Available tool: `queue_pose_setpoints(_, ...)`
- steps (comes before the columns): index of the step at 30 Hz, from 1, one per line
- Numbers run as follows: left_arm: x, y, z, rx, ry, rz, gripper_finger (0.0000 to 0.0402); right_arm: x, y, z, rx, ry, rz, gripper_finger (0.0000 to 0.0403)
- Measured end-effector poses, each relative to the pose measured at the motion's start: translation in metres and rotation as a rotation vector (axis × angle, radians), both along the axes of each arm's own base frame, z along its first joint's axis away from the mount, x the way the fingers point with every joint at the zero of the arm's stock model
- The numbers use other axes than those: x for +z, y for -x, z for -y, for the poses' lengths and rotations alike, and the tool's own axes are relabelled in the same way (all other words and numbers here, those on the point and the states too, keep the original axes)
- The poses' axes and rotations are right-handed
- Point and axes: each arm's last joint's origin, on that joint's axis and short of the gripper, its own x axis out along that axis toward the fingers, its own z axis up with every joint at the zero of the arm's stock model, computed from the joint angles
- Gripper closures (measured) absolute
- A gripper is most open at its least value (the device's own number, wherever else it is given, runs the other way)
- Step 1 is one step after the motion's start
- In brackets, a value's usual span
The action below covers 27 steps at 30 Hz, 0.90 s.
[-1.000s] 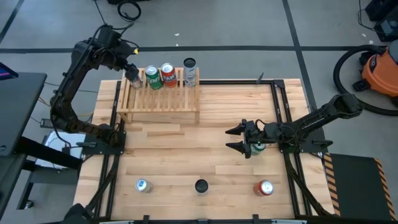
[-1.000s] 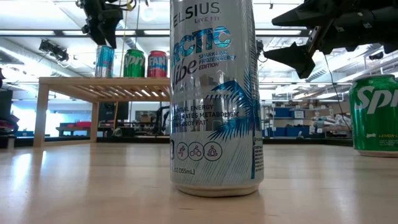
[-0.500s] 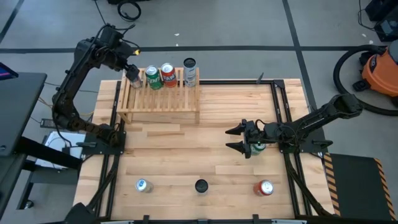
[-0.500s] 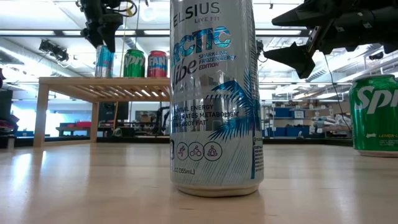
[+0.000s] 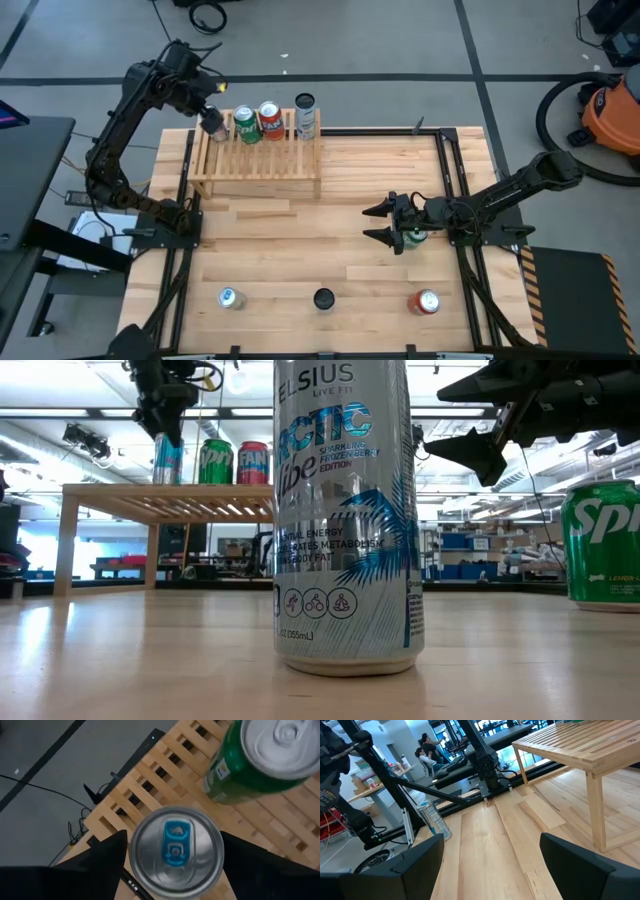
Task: Place canned beverage on shelf
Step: Put the top blue soda can on the shelf
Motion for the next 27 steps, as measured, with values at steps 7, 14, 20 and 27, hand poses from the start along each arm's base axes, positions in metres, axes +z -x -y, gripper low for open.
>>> queue_pose_setpoints(7, 0.0001, -0.0008, 0.0002, -0.022, 0.006, 0.017, 0.0153, 0.0000, 0.0000, 0.0000, 0.000, 0.000, 0.000, 0.0064)
queue_pose_setpoints(14, 0.0001, -0.0014, 0.0006, -0.090, 0.001, 0.010, 0.0151, 0.0000, 0.0000, -0.0001, 0.000, 0.000, 0.000, 0.0064)
queue_pose_setpoints(20, 0.0001, -0.0011, 0.0014, -0.201, -0.021, -0.037, 0.0149, 0.0000, 0.0000, -0.0001, 0.000, 0.000, 0.000, 0.0064)
queue_pose_setpoints(27, 0.0002, -0.0009, 0.0017, -0.338, -0.055, -0.097, 0.0150, 0.0000, 0.0000, 0.0000, 0.000, 0.000, 0.000, 0.0064)
